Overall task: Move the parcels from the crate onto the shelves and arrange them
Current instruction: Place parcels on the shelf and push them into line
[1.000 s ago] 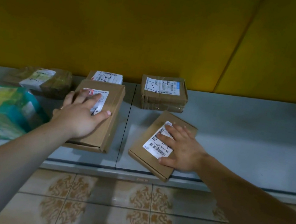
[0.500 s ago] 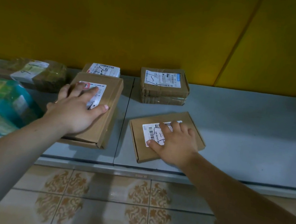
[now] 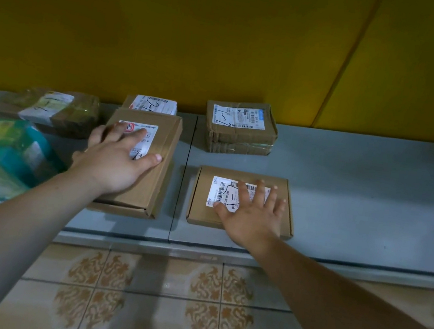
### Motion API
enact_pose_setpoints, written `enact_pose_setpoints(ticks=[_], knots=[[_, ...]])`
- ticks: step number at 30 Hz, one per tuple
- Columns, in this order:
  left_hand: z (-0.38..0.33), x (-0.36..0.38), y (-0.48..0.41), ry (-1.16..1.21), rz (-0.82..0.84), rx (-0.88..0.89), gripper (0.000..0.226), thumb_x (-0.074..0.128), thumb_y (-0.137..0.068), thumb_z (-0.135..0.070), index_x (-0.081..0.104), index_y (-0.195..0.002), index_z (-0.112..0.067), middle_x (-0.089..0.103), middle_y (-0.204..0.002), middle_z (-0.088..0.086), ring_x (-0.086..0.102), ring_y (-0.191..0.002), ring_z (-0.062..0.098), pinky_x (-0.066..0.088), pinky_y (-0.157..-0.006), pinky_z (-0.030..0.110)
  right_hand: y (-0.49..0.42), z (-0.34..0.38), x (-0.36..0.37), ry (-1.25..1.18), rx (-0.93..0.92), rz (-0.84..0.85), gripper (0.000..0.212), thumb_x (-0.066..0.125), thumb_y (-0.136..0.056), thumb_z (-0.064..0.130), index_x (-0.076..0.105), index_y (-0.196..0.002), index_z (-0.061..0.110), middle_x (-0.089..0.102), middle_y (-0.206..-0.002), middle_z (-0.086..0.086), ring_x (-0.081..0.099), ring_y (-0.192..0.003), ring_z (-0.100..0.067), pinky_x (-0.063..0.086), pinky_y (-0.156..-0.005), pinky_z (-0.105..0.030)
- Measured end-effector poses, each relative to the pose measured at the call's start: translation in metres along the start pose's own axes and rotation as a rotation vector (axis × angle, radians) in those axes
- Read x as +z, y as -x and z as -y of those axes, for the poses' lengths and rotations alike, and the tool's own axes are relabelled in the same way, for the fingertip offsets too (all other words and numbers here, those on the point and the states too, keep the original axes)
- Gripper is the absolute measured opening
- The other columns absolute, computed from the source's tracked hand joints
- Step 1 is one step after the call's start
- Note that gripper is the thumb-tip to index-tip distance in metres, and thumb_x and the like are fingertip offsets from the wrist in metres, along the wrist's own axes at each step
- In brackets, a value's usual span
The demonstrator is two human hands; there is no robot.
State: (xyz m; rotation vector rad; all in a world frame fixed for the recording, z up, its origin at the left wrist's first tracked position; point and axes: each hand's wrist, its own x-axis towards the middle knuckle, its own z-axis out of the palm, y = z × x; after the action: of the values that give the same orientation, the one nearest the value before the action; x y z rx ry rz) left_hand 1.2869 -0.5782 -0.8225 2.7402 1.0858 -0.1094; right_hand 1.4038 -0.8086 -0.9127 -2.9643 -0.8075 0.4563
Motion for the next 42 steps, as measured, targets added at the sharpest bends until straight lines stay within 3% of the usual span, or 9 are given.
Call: enact_pose_setpoints(ticks=[13, 17, 21, 26, 28, 32, 36, 39, 42], knots=[[0.006, -0.013, 0.006, 0.104, 0.009, -0.011, 0.08, 0.048, -0.085, -0.068, 0.018, -0.152, -0.037, 0.002, -0.162, -0.004, 0.003, -0.147, 0.031, 0.014, -0.116, 0.051, 0.006, 0.0, 0.0, 0.005, -0.016, 0.001, 0.085, 0.01, -0.091, 0.078, -0.005, -0.159, 0.028, -0.011, -0.166, -0.014, -0.016, -0.15, -0.041, -0.01, -0.118, -0.057], [0.018, -0.014, 0.009, 0.184, 0.025, -0.103, 0.087, 0.055, -0.08, -0.071, 0.018, -0.151, -0.039, 0.017, -0.159, 0.006, 0.022, -0.143, 0.036, 0.026, -0.114, 0.051, 0.008, 0.004, -0.006, -0.034, -0.037, -0.024, 0.083, 0.016, -0.094, 0.074, 0.001, -0.16, 0.026, -0.005, -0.166, -0.014, -0.013, -0.151, -0.037, -0.008, -0.119, -0.056], [0.028, -0.014, 0.018, 0.378, 0.005, -0.102, 0.078, 0.064, -0.077, -0.065, 0.03, -0.143, -0.041, 0.055, -0.134, -0.005, 0.052, -0.121, 0.026, 0.044, -0.1, 0.046, 0.008, 0.038, -0.034, -0.484, -0.153, -0.041, 0.075, 0.033, -0.098, 0.063, 0.01, -0.159, 0.026, 0.009, -0.166, -0.008, 0.003, -0.152, -0.03, 0.009, -0.121, -0.049], [0.025, -0.019, 0.032, 0.573, 0.017, -0.137, 0.066, 0.074, -0.081, -0.041, 0.039, -0.137, -0.038, 0.066, -0.114, -0.011, 0.064, -0.098, 0.016, 0.054, -0.085, 0.038, 0.015, 0.109, -0.075, -1.09, -0.136, 0.092, 0.059, 0.044, -0.101, 0.05, 0.03, -0.153, 0.026, 0.049, -0.145, -0.002, 0.044, -0.136, -0.027, 0.04, -0.105, -0.038], [0.026, -0.023, 0.036, 0.676, 0.0, -0.116, 0.066, 0.076, -0.082, -0.028, 0.041, -0.137, -0.036, 0.067, -0.114, -0.013, 0.064, -0.096, 0.012, 0.052, -0.089, 0.037, 0.021, 0.126, -0.083, -1.164, -0.154, 0.067, 0.05, 0.049, -0.102, 0.041, 0.037, -0.148, 0.026, 0.056, -0.135, 0.0, 0.055, -0.124, -0.024, 0.047, -0.094, -0.034], [0.049, -0.039, 0.048, 0.941, -0.066, -0.035, 0.076, 0.07, -0.086, -0.012, 0.031, -0.147, -0.035, 0.065, -0.118, -0.015, 0.064, -0.103, 0.009, 0.051, -0.093, 0.035, 0.025, 0.144, -0.098, -1.276, -0.227, -0.094, 0.061, 0.058, -0.097, 0.024, 0.03, -0.151, 0.028, 0.054, -0.134, 0.004, 0.057, -0.119, -0.018, 0.05, -0.098, -0.036], [0.083, -0.06, 0.066, 1.069, -0.143, -0.012, 0.064, 0.063, -0.09, -0.004, 0.038, -0.143, -0.028, 0.068, -0.11, -0.018, 0.068, -0.092, 0.002, 0.055, -0.072, 0.028, 0.031, 0.173, -0.105, -1.35, -0.293, -0.029, 0.069, 0.06, -0.095, 0.019, 0.024, -0.153, 0.029, 0.056, -0.122, 0.01, 0.061, -0.118, -0.02, 0.051, -0.101, -0.044], [0.112, -0.075, 0.078, 1.093, -0.171, -0.018, 0.057, 0.061, -0.089, 0.004, 0.045, -0.135, -0.025, 0.066, -0.106, -0.02, 0.067, -0.09, 0.0, 0.055, -0.072, 0.019, 0.038, 0.199, -0.108, -1.368, -0.308, 0.012, 0.073, 0.064, -0.094, 0.021, 0.022, -0.153, 0.031, 0.055, -0.108, 0.023, 0.061, -0.114, -0.017, 0.051, -0.101, -0.041], [0.149, -0.094, 0.09, 1.023, -0.063, 0.003, 0.059, 0.065, -0.085, 0.005, 0.047, -0.134, -0.022, 0.061, -0.123, -0.009, 0.065, -0.092, -0.001, 0.051, -0.063, 0.013, 0.035, 0.218, -0.111, -1.467, -0.245, 0.015, 0.084, 0.068, -0.092, 0.027, 0.015, -0.156, 0.034, 0.048, -0.125, 0.018, 0.056, -0.12, -0.019, 0.049, -0.103, -0.042]])
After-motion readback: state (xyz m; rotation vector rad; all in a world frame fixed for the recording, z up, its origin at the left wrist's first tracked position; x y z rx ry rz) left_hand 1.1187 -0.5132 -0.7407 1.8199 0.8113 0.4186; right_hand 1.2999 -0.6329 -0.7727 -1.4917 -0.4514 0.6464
